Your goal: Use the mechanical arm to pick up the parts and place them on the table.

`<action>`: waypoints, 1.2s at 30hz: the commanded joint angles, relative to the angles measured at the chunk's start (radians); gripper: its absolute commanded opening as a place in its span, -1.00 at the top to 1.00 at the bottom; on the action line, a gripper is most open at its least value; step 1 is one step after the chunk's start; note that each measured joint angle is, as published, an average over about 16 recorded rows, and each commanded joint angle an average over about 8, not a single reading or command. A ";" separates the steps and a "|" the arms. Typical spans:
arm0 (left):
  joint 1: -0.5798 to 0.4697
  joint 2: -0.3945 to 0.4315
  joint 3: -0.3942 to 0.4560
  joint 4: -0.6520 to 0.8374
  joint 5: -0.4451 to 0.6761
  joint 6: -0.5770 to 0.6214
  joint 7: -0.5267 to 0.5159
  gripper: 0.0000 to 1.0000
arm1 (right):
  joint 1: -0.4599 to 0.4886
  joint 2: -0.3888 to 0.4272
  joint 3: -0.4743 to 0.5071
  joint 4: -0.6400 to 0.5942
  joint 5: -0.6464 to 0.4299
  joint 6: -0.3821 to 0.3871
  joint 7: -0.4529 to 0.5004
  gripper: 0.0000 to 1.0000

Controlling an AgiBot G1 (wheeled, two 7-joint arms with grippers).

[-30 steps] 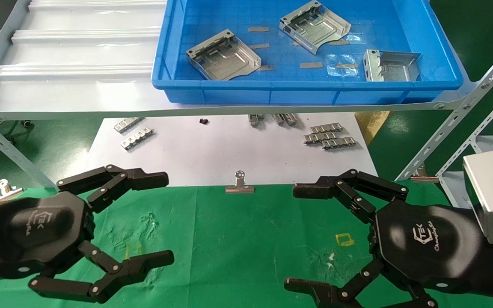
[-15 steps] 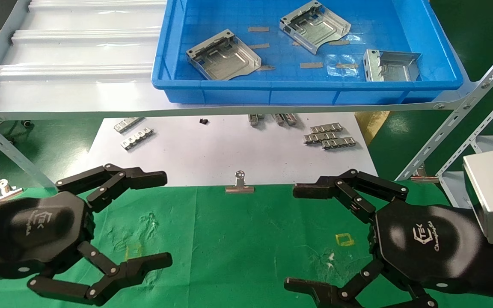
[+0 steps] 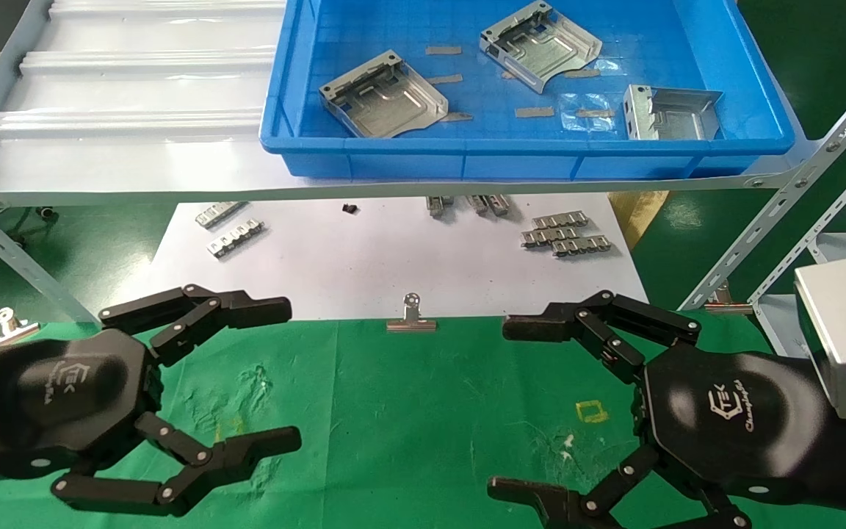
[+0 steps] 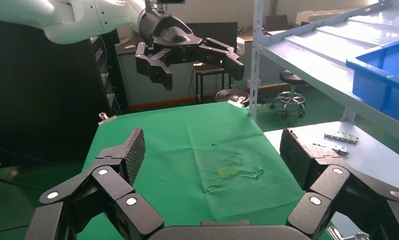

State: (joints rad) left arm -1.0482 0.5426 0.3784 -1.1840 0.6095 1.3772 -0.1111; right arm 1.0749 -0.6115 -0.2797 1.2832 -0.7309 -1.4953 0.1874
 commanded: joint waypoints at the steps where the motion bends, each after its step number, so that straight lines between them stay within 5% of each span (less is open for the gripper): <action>1: 0.000 0.000 0.000 0.000 0.000 0.000 0.000 1.00 | 0.000 0.000 0.000 0.000 0.000 0.000 0.000 -1.00; 29: 0.000 0.000 0.000 0.000 0.000 0.000 0.000 1.00 | 0.003 0.001 0.002 -0.001 -0.002 0.003 -0.001 -1.00; 36: 0.000 0.000 0.000 0.000 0.000 0.000 0.000 1.00 | 0.101 -0.016 0.009 -0.023 -0.038 0.056 0.010 -1.00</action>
State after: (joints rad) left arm -1.0482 0.5426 0.3784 -1.1840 0.6095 1.3772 -0.1111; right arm 1.2053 -0.6451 -0.2836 1.2381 -0.7890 -1.4318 0.2057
